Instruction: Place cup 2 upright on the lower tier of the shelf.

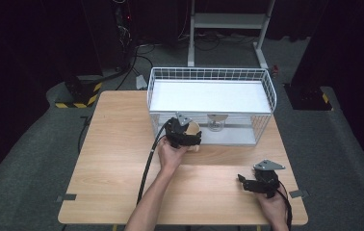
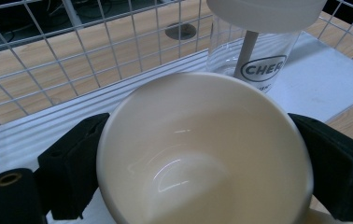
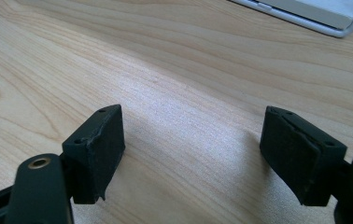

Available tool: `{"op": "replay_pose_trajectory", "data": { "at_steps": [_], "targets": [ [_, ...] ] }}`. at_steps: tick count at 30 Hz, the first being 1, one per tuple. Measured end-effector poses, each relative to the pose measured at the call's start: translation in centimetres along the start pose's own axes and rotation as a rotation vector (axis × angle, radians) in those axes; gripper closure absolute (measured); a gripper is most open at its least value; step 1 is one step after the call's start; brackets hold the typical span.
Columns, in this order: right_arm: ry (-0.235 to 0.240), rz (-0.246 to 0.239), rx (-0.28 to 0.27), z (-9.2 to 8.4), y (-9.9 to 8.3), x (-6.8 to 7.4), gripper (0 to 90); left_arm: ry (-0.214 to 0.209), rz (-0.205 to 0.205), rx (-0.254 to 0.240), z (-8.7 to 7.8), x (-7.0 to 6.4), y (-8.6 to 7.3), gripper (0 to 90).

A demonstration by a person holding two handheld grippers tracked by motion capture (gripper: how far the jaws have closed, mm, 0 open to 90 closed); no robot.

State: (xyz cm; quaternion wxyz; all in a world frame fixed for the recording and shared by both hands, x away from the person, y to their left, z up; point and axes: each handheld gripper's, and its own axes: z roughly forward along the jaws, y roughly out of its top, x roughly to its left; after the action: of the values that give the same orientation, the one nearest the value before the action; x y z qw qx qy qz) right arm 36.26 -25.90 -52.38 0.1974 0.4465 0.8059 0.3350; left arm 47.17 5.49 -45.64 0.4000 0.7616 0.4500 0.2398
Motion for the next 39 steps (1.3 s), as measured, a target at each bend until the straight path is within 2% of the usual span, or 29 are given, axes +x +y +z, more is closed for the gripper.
{"op": "replay_pose_trajectory", "data": {
  "at_steps": [22,30,39],
  "targets": [
    [0.0,0.003,0.001,0.0,0.0,0.02,22.1,0.048,0.037,-0.052,0.71,-0.07,-0.39,9.9],
    [0.0,0.003,0.001,0.0,0.0,0.02,22.1,0.068,0.02,-0.051,0.69,-0.18,-0.37,9.6],
    [0.0,0.003,0.001,0.0,-0.01,0.02,22.1,0.067,-0.004,-0.063,0.68,-0.13,-0.5,9.5]
  ]
}}
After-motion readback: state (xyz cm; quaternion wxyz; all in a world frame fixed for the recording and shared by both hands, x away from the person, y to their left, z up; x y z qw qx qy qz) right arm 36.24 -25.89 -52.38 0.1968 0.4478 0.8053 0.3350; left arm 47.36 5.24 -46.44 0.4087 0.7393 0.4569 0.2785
